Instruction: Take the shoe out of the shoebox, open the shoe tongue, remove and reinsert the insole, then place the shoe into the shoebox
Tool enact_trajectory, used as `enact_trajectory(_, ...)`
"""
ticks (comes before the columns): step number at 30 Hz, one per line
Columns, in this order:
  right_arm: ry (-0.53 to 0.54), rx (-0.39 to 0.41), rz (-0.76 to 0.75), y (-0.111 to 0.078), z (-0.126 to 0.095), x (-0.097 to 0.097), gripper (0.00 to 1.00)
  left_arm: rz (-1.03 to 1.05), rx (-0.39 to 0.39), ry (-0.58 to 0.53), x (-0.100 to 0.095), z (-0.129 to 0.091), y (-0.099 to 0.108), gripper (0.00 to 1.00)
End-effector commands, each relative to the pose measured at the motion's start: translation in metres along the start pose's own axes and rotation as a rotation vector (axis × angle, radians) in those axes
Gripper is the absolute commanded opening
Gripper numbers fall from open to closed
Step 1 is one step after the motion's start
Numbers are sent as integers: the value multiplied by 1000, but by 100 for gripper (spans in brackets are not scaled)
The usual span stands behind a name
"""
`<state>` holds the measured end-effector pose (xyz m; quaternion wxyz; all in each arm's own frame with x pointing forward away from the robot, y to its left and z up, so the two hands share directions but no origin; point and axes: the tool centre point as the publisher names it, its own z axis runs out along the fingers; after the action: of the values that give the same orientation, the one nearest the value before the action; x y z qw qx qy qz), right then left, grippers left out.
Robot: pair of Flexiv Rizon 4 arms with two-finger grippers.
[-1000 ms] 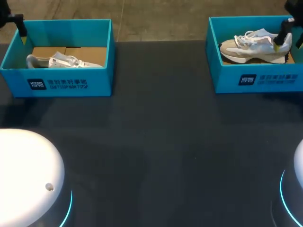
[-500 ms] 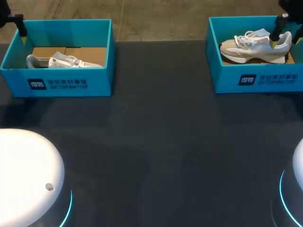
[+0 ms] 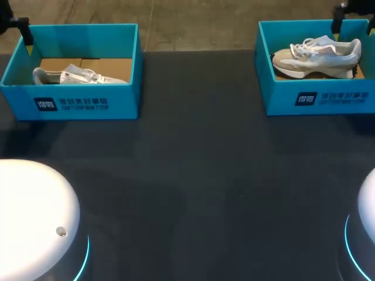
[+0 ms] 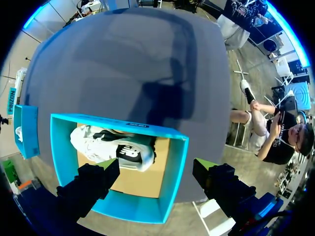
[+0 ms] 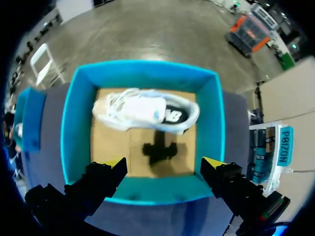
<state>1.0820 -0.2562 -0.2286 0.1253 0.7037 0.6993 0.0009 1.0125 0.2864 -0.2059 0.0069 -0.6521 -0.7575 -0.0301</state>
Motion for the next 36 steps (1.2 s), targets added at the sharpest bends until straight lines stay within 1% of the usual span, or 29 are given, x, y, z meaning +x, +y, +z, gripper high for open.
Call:
enact_trajectory(1,-101,3,31,28,11,1,100,-1,-3,2,0,0,-2,100)
enact_trajectory(4,-115,-1,31,37,22,-5,100,-1,-3,2,0,0,-2,100)
enact_trajectory(5,-107,-4,26,38,26,-7,100,-1,-3,2,0,0,-2,100)
enact_trajectory(10,-133,-2,22,46,42,-17,100,-1,-3,2,0,0,-2,100)
enact_trajectory(16,-136,8,24,50,58,-30,100,-1,-3,2,0,0,-2,100)
enact_trajectory(23,-170,32,10,56,77,-36,100,-1,-3,2,0,0,-2,100)
enact_trajectory(31,-162,73,9,62,97,-45,100,-1,-3,2,0,0,-2,100)
enact_trajectory(34,-155,83,10,64,101,-47,95,-1,-3,2,0,0,-2,100)
enact_trajectory(36,-152,90,8,65,103,-47,95,-1,-3,2,0,0,-2,100)
